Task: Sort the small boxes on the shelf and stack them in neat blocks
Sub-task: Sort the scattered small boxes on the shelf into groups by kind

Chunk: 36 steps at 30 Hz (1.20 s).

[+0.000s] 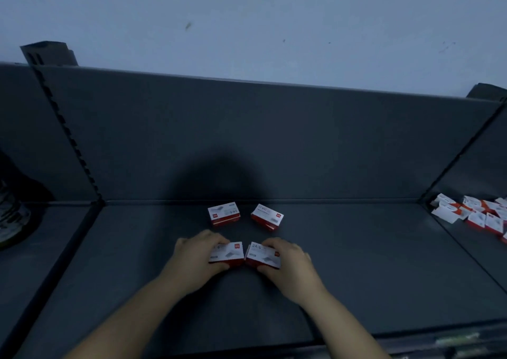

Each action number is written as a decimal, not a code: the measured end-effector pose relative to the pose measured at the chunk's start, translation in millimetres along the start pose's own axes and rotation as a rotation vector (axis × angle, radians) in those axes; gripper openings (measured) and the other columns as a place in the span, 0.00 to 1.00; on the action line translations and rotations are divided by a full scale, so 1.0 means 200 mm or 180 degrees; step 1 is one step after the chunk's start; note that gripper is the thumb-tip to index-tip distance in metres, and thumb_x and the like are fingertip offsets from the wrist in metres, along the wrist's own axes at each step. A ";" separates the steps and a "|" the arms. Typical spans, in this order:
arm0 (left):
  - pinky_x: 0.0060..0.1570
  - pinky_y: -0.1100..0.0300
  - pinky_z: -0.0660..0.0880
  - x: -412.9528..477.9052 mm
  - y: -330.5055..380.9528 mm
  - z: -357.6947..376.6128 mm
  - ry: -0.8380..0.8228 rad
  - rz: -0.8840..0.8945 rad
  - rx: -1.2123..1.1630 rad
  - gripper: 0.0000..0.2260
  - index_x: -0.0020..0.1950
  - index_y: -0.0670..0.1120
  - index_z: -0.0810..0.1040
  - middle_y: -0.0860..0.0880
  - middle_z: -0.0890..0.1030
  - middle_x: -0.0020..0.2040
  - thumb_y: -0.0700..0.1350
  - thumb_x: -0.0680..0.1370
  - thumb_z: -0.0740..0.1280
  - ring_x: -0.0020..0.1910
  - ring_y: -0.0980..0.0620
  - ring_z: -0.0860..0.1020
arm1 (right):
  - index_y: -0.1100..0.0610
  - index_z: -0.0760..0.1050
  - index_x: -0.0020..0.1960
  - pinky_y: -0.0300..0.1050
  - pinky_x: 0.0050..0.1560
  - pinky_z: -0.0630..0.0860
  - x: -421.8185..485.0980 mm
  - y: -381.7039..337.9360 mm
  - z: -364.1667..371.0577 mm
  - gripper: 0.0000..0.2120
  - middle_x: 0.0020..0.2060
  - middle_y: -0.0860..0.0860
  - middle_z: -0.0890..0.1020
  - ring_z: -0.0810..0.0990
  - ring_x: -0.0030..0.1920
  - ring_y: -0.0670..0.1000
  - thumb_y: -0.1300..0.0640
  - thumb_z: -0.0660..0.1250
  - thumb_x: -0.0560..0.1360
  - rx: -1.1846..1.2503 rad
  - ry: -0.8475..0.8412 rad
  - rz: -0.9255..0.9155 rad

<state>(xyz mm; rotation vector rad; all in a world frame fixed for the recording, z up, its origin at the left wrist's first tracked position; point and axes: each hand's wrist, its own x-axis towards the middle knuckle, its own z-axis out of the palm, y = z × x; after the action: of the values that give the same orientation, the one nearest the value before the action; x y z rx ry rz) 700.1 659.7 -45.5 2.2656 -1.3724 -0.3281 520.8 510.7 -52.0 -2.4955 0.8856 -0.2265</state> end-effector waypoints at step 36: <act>0.75 0.47 0.43 0.36 0.39 0.01 -0.0315 0.0688 0.0850 0.29 0.80 0.54 0.47 0.55 0.43 0.80 0.56 0.81 0.53 0.79 0.54 0.42 | 0.52 0.47 0.80 0.50 0.77 0.41 -0.01 0.12 -0.36 0.31 0.80 0.46 0.50 0.45 0.79 0.48 0.43 0.52 0.82 -0.1028 0.0231 0.0343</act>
<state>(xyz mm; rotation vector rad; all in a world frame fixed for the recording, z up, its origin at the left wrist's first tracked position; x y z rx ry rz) 673.3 565.1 -4.8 2.3042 -1.7879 -0.1961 484.8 467.9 0.1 -2.7362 1.1631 -0.1481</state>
